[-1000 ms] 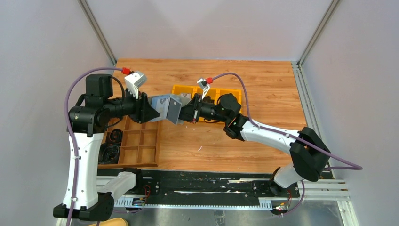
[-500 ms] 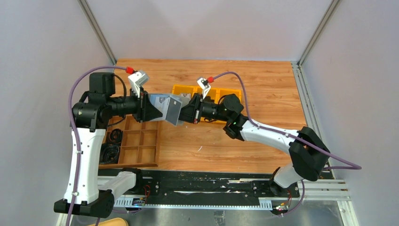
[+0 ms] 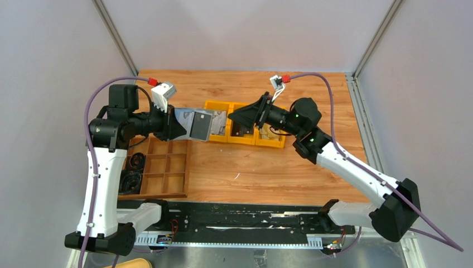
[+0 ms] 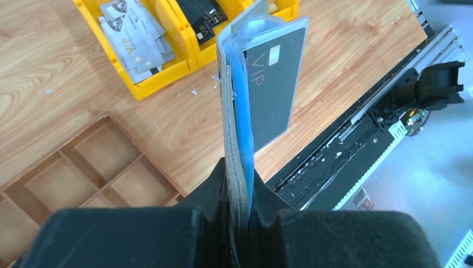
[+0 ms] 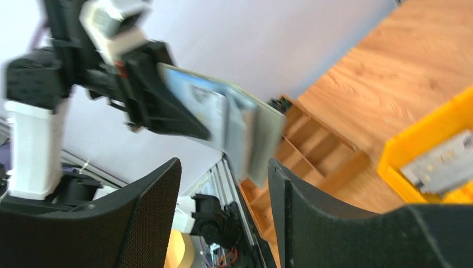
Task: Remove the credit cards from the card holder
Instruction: Remove the credit card from the card holder.
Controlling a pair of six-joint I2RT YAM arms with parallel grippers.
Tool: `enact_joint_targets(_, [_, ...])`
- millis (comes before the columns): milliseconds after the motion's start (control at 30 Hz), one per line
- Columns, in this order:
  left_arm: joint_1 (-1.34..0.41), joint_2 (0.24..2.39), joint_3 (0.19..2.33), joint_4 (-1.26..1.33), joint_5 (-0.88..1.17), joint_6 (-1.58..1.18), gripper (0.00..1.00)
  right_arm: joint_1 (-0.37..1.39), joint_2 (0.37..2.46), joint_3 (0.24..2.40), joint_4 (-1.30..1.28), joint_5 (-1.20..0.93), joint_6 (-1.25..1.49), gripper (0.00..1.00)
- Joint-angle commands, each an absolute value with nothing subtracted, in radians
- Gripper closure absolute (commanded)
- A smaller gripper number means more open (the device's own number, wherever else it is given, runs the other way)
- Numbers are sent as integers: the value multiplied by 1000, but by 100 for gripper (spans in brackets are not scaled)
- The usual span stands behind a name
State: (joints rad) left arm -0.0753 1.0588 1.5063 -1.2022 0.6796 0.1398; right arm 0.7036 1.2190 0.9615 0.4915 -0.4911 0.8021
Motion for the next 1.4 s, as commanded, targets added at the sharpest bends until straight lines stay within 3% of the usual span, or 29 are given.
enact_joint_targets(0, [-77,1058,1482,-1154,660,114,90,766,1242,1089,437,-544,767,41])
enact_joint_targets(67, [-77,1053,1483,-1136,680,92,88,808,1311,1138,480,-616,816,46])
enact_joint_targets(300, [-77,1025,1483,-1137,907,82,77,879,1489,1164,746,-749,1032,45])
enact_joint_targets(567, [-77,1005,1486,-1134,1172,54,66,869,1499,1116,744,-734,1033,43])
enact_joint_targets(633, [-77,1008,1489,-1134,1176,51,74,868,1488,1099,756,-724,1042,43])
enact_joint_targets(733, [-77,1012,1490,-1136,1117,55,100,868,1493,1074,821,-723,1080,47])
enact_joint_targets(1033, [-77,1039,1526,-1130,929,29,100,868,1503,1069,938,-739,1159,73])
enact_joint_targets(1067, [-77,1039,1526,-1128,925,27,94,868,1502,1068,951,-739,1168,78])
enact_joint_targets(1100, [-77,1040,1522,-1127,923,25,77,868,1503,1069,958,-739,1174,86])
enact_joint_targets(1200, [-77,1036,1494,-1127,949,27,60,868,1498,1075,955,-738,1174,98])
enact_joint_targets(1267, [-77,1034,1454,-1128,1024,18,44,868,1496,1079,951,-739,1167,100])
enact_joint_targets(1300, [-77,1033,1430,-1128,1065,13,39,868,1496,1083,944,-740,1164,100])
enact_joint_targets(1367, [-77,1031,1390,-1128,1131,13,39,868,1496,1091,929,-745,1155,100])
